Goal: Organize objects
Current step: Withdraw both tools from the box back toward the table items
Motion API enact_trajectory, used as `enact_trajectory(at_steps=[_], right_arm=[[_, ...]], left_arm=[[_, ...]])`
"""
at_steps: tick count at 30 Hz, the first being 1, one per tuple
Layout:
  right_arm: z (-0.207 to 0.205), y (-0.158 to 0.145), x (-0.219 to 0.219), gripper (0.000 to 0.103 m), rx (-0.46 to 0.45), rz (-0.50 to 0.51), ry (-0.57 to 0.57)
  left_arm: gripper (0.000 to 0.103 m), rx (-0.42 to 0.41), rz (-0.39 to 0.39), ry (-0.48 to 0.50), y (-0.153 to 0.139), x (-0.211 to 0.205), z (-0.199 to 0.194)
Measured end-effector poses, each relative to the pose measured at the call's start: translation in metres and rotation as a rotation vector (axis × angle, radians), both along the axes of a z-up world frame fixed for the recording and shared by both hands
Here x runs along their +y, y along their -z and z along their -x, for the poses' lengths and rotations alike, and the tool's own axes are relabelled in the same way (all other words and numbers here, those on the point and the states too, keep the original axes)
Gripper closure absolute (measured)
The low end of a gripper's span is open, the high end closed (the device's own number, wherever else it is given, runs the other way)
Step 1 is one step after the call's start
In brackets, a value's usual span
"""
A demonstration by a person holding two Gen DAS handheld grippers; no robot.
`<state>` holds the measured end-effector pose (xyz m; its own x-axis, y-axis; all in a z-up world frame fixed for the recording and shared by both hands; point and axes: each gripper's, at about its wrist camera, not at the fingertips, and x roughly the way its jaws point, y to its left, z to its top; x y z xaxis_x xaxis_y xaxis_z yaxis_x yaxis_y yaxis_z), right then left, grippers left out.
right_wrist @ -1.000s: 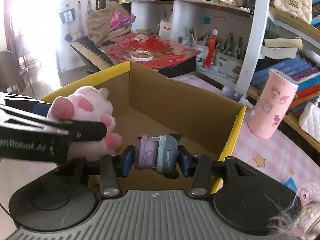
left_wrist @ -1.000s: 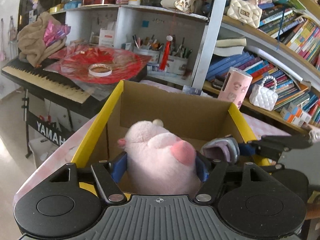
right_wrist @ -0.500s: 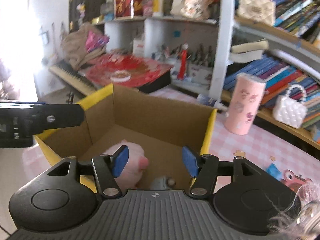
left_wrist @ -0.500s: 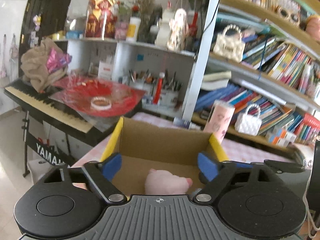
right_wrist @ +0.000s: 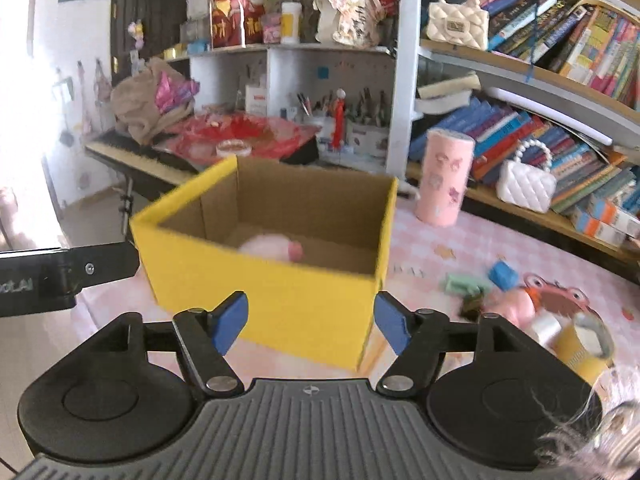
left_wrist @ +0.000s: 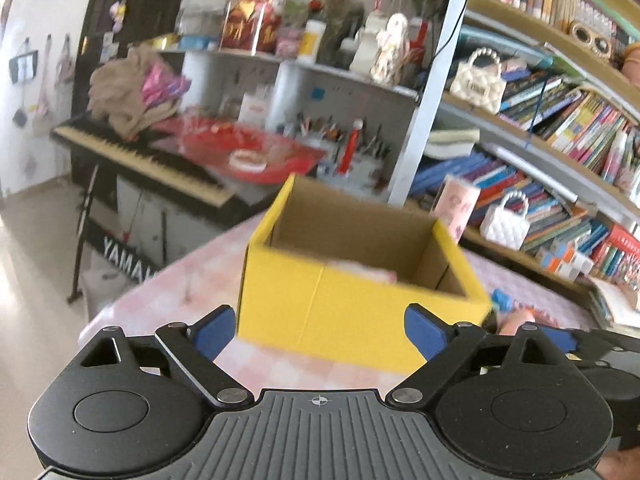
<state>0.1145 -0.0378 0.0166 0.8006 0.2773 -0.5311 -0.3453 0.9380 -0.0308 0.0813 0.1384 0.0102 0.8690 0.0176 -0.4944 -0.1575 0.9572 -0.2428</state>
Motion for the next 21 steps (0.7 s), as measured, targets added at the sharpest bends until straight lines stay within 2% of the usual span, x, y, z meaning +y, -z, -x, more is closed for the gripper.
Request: enact_trajectory(at_steps=[4, 6, 8, 12, 21], right_arm=[[0.023, 0.013, -0.008, 0.029, 0.040, -0.019, 0.121], [0.034, 0.020, -0.011, 0.023, 0.075, -0.028, 0.184], [0.041, 0.025, -0.012, 0.023, 0.104, -0.025, 0.201], [0.057, 0.026, -0.013, 0.019, 0.092, 0.000, 0.250], [0.086, 0.029, -0.030, 0.015, 0.089, -0.024, 0.353]], left_arm=[[0.010, 0.041, -0.017, 0.018, 0.009, -0.004, 0.016], [0.010, 0.059, -0.029, 0.028, 0.013, -0.007, 0.023], [0.010, 0.082, -0.048, 0.036, 0.016, -0.010, 0.028], [0.005, 0.120, -0.069, 0.065, 0.022, -0.016, 0.036], [0.005, 0.135, -0.079, 0.138, 0.024, -0.025, 0.052]])
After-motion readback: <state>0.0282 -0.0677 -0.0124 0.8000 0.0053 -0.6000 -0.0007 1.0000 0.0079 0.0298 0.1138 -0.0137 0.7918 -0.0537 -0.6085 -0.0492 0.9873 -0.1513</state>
